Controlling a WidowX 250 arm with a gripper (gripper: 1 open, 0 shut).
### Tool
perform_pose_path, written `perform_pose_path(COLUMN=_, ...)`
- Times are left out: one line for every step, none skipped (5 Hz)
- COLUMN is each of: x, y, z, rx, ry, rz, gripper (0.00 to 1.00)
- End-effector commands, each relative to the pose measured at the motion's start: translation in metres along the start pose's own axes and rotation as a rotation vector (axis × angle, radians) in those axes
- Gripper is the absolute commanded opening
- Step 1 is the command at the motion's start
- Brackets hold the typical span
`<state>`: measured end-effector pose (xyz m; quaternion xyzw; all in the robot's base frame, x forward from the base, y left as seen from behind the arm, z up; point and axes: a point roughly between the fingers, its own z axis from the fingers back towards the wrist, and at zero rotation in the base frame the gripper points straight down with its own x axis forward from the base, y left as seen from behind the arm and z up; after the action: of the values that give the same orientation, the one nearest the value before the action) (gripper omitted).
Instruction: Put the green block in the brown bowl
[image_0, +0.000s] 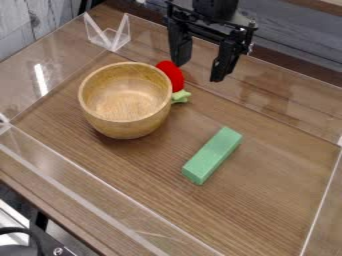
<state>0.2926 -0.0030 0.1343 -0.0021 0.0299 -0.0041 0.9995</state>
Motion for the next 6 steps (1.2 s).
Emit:
perform_pose_path(x=-0.005, y=-0.003, z=-0.011, rx=-0.001, ry=0.022, rz=-0.014, gripper=1.0)
perform_pose_path(x=-0.022, y=-0.012, z=-0.025, rx=-0.008, ry=0.041, rz=-0.111, gripper=1.0)
perform_pose_path(x=-0.035, y=-0.019, z=-0.041, rx=-0.008, ry=0.043, rz=-0.172, gripper=1.0)
perform_pose_path(x=-0.042, y=-0.023, z=-0.056, rx=-0.009, ry=0.038, rz=-0.214, gripper=1.0)
perform_pose_path(x=-0.043, y=-0.026, z=-0.071, rx=-0.013, ry=0.018, rz=-0.235, gripper=1.0)
perform_pose_path(x=-0.041, y=-0.029, z=-0.081, rx=-0.014, ry=0.006, rz=-0.24, gripper=1.0)
